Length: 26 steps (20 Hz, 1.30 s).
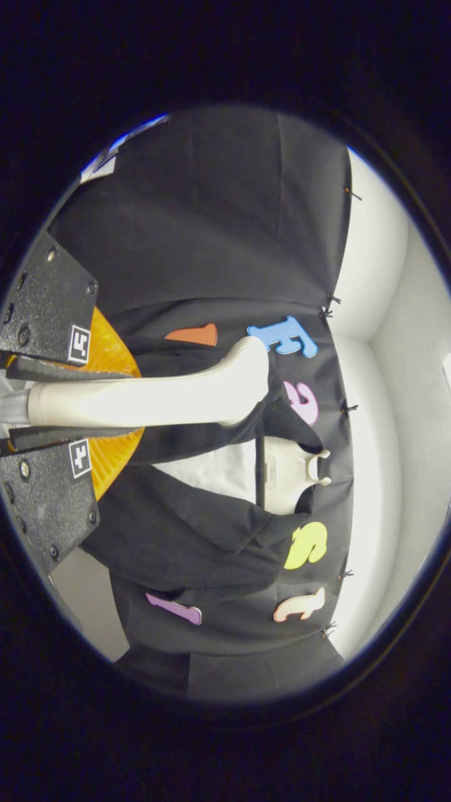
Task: Iron the clothes twice with a garment steamer, once on the left side and once on the right side.
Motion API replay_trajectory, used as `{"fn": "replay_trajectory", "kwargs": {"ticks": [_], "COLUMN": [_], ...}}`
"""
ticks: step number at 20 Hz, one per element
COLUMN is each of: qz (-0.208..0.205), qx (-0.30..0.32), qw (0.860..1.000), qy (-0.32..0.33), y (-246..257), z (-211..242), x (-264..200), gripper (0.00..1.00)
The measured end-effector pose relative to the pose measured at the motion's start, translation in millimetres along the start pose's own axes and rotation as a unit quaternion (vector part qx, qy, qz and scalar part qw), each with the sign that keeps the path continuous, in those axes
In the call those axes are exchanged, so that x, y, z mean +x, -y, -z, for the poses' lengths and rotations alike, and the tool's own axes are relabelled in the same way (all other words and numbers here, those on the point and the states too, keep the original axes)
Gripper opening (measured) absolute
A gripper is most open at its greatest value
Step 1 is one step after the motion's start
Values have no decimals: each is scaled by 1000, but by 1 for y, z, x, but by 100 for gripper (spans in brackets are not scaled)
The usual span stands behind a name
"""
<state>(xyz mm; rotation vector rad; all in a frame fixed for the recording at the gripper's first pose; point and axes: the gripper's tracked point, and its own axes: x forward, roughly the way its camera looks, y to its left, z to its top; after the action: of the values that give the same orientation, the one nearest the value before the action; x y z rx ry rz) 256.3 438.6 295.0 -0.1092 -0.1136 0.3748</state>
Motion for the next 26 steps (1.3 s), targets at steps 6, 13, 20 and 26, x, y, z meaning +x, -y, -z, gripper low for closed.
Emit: {"fn": "replay_trajectory", "kwargs": {"ticks": [6,13,20,26], "qz": [35,51,65,76], "qx": [-12,-34,-39,-45], "qw": [999,997,992,990], "qy": [-23,-55,-100,-114], "y": [9,5,9,7], "z": [29,76,129,153], "x": [23,11,-2,-11], "gripper": [31,31,31,31]}}
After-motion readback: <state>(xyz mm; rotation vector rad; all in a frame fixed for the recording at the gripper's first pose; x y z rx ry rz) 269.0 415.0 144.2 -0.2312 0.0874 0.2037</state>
